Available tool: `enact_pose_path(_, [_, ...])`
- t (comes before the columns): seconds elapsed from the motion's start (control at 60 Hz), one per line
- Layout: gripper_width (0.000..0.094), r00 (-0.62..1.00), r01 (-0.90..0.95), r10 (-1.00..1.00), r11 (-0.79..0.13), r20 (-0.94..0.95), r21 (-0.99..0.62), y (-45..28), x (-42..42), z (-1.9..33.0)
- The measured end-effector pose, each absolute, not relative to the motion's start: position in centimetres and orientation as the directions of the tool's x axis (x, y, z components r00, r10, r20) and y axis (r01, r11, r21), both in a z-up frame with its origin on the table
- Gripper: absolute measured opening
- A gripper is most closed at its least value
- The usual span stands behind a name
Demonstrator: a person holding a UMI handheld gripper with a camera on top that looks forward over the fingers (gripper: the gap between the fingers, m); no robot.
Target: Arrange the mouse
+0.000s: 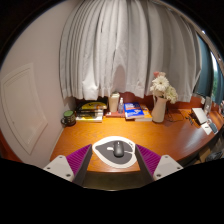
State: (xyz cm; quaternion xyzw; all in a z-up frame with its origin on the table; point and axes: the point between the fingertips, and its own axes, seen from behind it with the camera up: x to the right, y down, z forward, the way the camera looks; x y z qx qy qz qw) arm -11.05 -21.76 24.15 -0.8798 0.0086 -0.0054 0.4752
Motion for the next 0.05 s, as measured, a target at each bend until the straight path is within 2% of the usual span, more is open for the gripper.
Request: enact_pose_path(0.05, [0.0861, 1.000, -0.006, -0.016, -0.548, 0.003, -0.837, -22.13, -11.32, 24.16])
